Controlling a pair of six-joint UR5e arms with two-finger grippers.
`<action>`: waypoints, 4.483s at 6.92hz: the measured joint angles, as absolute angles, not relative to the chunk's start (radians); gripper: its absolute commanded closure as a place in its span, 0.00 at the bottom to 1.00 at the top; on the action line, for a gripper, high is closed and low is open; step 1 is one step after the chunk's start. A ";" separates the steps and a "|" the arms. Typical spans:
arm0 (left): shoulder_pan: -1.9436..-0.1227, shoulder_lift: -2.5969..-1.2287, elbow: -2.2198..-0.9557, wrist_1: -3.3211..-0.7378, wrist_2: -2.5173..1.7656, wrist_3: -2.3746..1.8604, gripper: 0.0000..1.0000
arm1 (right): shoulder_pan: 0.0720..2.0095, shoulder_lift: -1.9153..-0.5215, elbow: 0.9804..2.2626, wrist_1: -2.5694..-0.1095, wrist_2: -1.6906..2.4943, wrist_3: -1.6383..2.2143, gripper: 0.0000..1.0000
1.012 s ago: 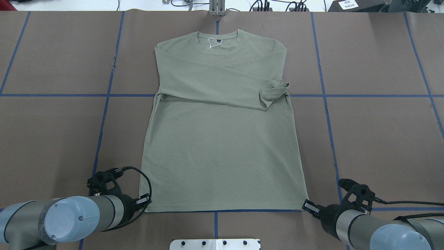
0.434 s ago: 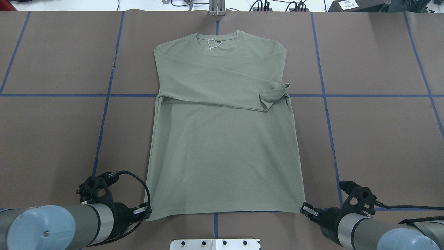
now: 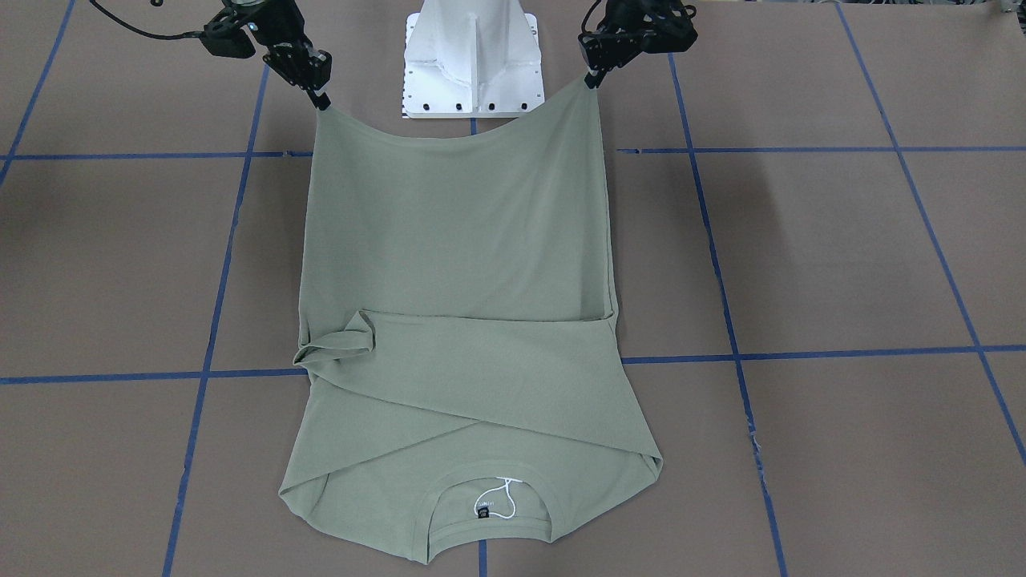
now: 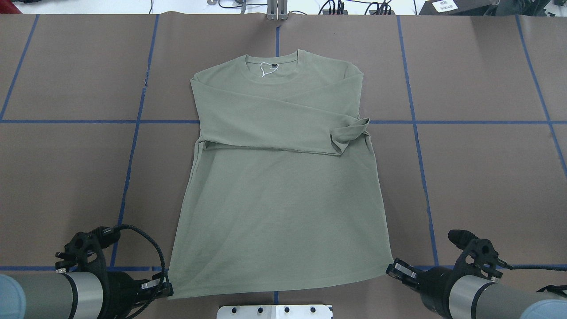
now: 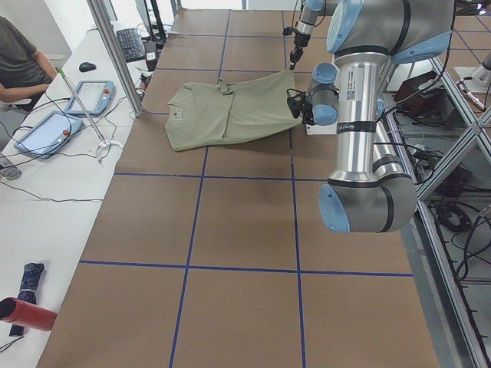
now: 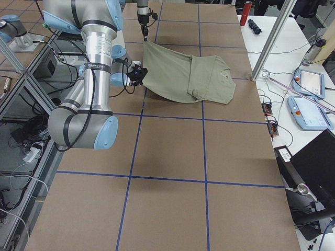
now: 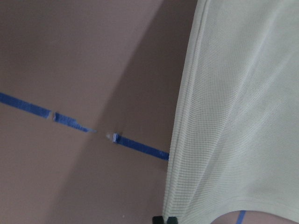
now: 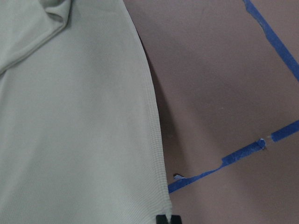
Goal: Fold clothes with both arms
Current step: 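Lift the hem with both grippers and fold it toward the collar, then lay the hem down at the collar and open both grippers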
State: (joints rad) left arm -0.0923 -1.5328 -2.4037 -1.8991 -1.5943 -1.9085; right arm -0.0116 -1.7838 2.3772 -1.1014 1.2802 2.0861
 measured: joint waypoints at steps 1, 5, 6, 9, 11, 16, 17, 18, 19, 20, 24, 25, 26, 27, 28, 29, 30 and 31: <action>-0.104 -1.544 -2.418 -1.899 -1.597 -1.902 1.00 | 0.003 -1.788 2.395 -1.102 1.240 2.083 1.00; -0.427 -1.763 -2.228 -1.901 -1.611 -1.695 1.00 | 0.332 -1.549 2.201 -1.145 1.340 1.804 1.00; -0.509 -1.814 -2.155 -1.907 -1.632 -1.650 1.00 | 0.445 -1.412 2.099 -1.213 1.429 1.732 1.00; -0.681 -1.896 -1.963 -1.989 -1.661 -1.520 1.00 | 0.692 -1.175 1.853 -1.304 1.620 1.561 1.00; -0.730 -1.970 -1.831 -2.025 -1.661 -1.490 1.00 | 0.782 -1.065 1.674 -1.303 1.710 1.492 1.00; -0.757 -2.097 -1.366 -2.371 -1.627 -1.484 1.00 | 0.820 -0.856 1.221 -1.153 1.704 1.480 1.00; -0.757 -2.105 -1.340 -2.380 -1.615 -1.483 1.00 | 0.821 -0.849 1.185 -1.132 1.704 1.480 1.00; -0.756 -2.110 -1.323 -2.384 -1.610 -1.483 1.00 | 0.822 -0.845 1.164 -1.124 1.704 1.480 1.00; -0.756 -2.114 -1.317 -2.385 -1.608 -1.483 1.00 | 0.822 -0.840 1.155 -1.121 1.704 1.481 1.00; -0.756 -2.117 -1.315 -2.386 -1.608 -1.483 1.00 | 0.821 -0.834 1.148 -1.120 1.705 1.481 1.00; -0.760 -2.106 -1.315 -2.441 -1.609 -1.460 0.49 | 0.819 -0.822 1.135 -1.120 1.706 1.481 0.48; -0.760 -2.104 -1.315 -2.449 -1.609 -1.458 0.46 | 0.819 -0.820 1.138 -1.120 1.707 1.480 0.41; -0.760 -2.097 -1.316 -2.466 -1.611 -1.456 0.45 | 0.819 -0.820 1.154 -1.120 1.710 1.482 0.35; -0.760 -2.085 -1.319 -2.488 -1.613 -1.455 0.43 | 0.822 -0.838 1.204 -1.121 1.733 1.487 0.30; -0.760 -2.078 -1.326 -2.502 -1.615 -1.455 0.43 | 0.821 -0.893 1.305 -1.122 1.782 1.495 0.29; -0.760 -2.072 -1.339 -2.508 -1.617 -1.455 0.43 | 0.803 -0.974 1.418 -1.121 1.821 1.522 0.29; -0.760 -2.062 -1.359 -2.510 -1.624 -1.456 0.43 | 0.763 -1.057 1.517 -1.119 1.836 1.569 0.28; -0.759 -2.054 -1.384 -2.510 -1.639 -1.457 0.43 | 0.723 -1.130 1.592 -1.119 1.843 1.612 0.17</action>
